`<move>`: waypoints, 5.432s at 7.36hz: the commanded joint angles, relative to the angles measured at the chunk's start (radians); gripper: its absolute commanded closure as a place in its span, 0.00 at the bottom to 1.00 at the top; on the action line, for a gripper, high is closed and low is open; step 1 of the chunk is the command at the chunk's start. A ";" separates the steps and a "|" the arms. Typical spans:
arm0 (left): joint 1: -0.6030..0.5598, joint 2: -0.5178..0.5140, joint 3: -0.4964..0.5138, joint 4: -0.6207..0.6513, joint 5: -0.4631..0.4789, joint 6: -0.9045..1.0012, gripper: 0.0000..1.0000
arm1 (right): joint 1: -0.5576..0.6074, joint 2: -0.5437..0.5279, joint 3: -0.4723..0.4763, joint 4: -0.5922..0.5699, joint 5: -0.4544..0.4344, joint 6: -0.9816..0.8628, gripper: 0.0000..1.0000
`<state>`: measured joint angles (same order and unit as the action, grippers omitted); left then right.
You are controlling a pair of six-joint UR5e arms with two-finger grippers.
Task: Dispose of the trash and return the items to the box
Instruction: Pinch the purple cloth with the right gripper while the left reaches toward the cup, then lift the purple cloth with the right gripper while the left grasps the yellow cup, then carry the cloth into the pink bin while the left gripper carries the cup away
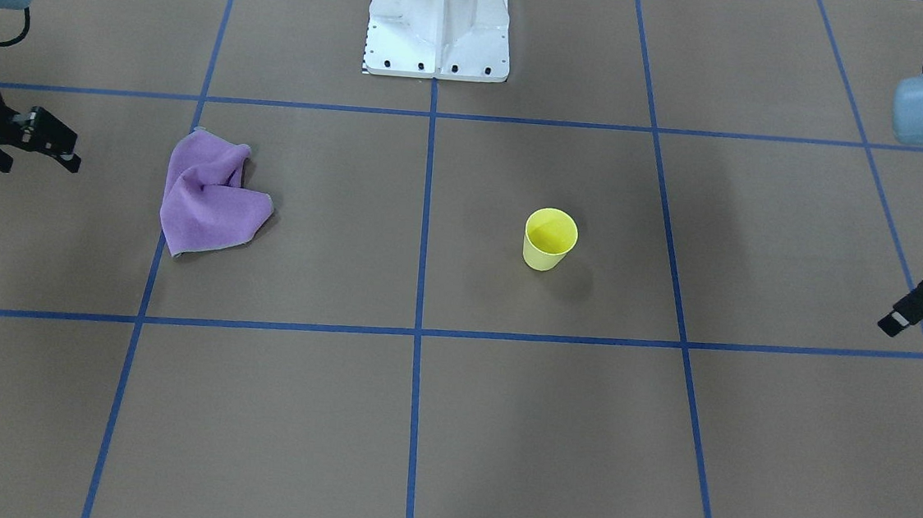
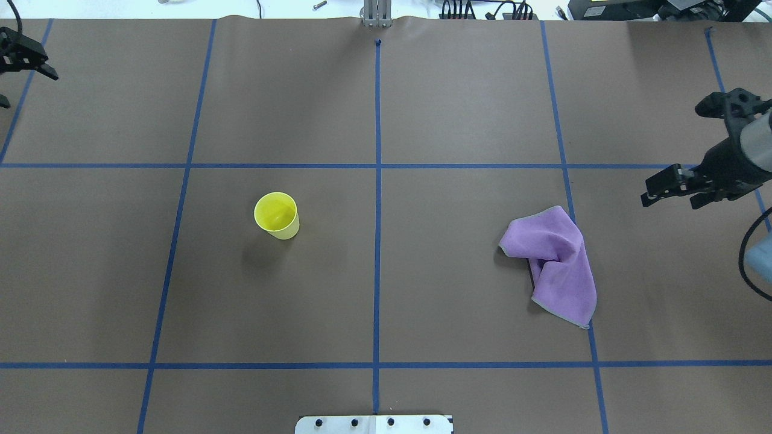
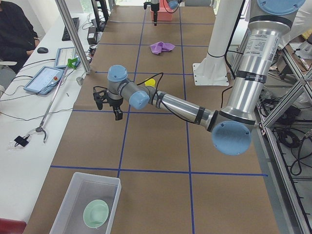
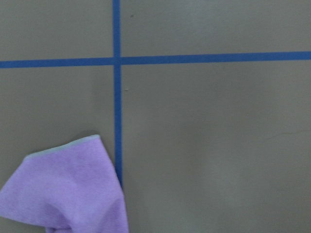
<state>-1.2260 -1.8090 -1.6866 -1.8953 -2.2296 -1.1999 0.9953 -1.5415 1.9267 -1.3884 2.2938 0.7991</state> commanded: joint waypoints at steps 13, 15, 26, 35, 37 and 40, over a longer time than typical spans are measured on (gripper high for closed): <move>0.377 -0.164 -0.149 0.101 0.073 -0.253 0.02 | -0.160 0.149 -0.055 -0.011 -0.095 0.166 1.00; 0.497 -0.159 -0.159 0.102 0.192 -0.296 0.03 | -0.039 0.150 -0.054 -0.012 0.016 0.163 1.00; 0.614 -0.182 -0.087 0.097 0.258 -0.333 1.00 | 0.297 -0.018 0.015 -0.038 0.079 -0.119 1.00; 0.035 -0.181 -0.111 0.436 -0.120 0.196 1.00 | 0.773 -0.192 -0.107 -0.295 -0.033 -1.046 1.00; -0.125 -0.155 -0.040 0.508 -0.120 0.479 1.00 | 0.864 -0.118 -0.235 -0.340 -0.101 -1.225 1.00; -0.329 -0.180 0.247 0.492 -0.119 0.871 1.00 | 0.864 -0.085 -0.458 -0.218 -0.158 -1.223 1.00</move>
<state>-1.4742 -1.9737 -1.5625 -1.3945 -2.3491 -0.4850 1.8575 -1.6328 1.5629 -1.6776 2.1541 -0.4239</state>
